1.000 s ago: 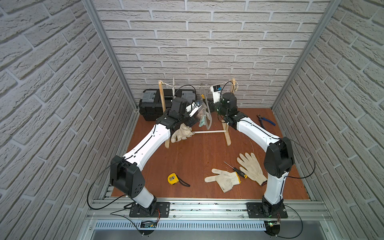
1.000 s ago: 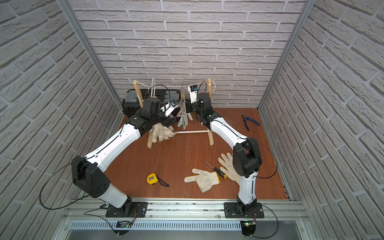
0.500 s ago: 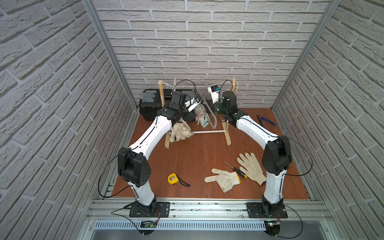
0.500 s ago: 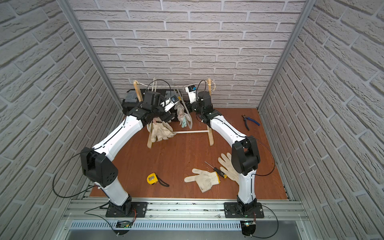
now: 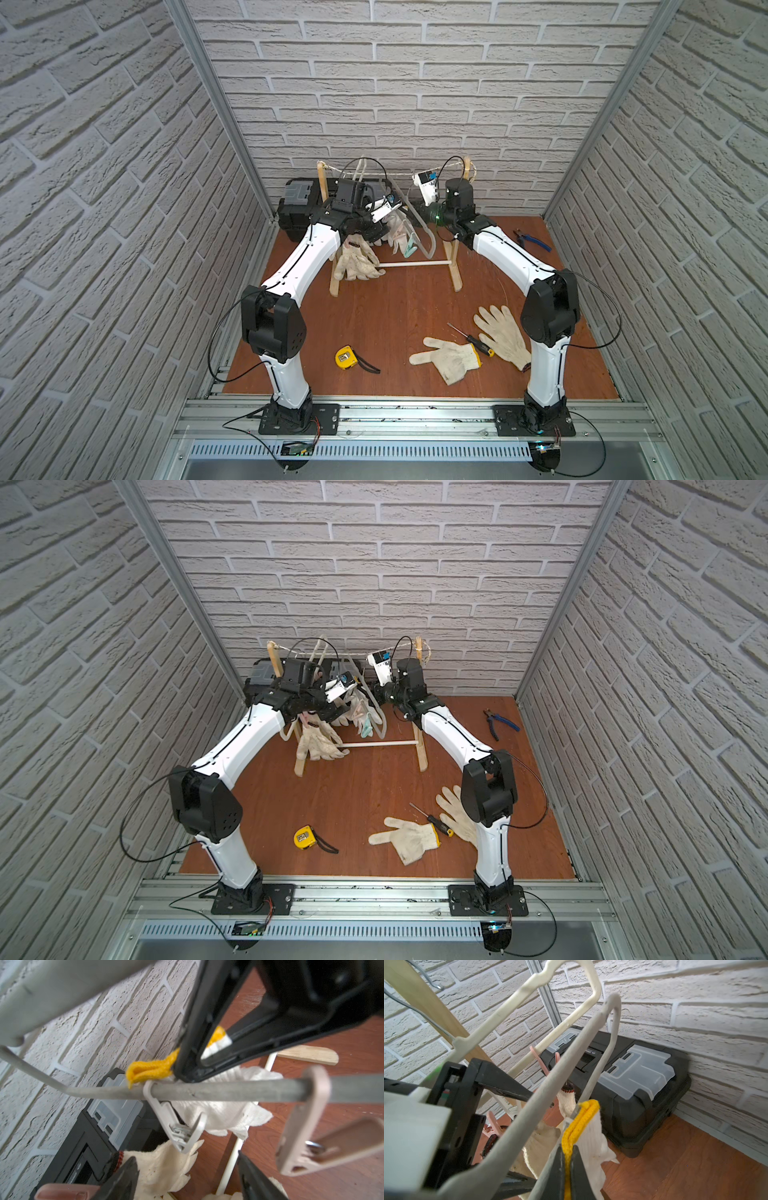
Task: Clip the gloves onto a hanger to dry
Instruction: Adjust the hanger on the clothesline, then open the clamp at the hanger.
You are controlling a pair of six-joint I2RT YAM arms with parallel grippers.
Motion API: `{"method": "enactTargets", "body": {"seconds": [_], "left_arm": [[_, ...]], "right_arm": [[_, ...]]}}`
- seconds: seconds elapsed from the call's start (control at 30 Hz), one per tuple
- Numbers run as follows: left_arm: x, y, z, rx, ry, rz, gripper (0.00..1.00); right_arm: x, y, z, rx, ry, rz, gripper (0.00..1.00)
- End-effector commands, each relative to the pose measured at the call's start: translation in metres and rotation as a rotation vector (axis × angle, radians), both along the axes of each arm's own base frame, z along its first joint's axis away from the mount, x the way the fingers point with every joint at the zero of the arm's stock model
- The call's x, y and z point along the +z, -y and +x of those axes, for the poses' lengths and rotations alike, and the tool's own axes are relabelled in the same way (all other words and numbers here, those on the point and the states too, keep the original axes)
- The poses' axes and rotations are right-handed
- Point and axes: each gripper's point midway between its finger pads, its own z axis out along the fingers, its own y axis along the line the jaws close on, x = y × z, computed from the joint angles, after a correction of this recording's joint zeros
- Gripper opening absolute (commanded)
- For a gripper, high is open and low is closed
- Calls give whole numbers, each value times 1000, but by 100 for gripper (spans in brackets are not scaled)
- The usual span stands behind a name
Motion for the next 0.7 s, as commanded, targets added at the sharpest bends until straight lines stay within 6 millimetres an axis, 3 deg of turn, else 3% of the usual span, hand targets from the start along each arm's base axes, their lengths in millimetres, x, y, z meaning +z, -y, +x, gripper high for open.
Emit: {"method": "enactTargets", "body": {"seconds": [0.0, 0.4, 0.67], "left_arm": [[14, 14, -1, -75, 16, -68, 70], [18, 8, 16, -53, 10, -128, 63], [24, 20, 13, -128, -15, -197, 57]], "right_arm": [[14, -5, -4, 48, 33, 18, 2], [16, -9, -12, 96, 25, 19, 2], [17, -12, -15, 131, 17, 17, 2]]}}
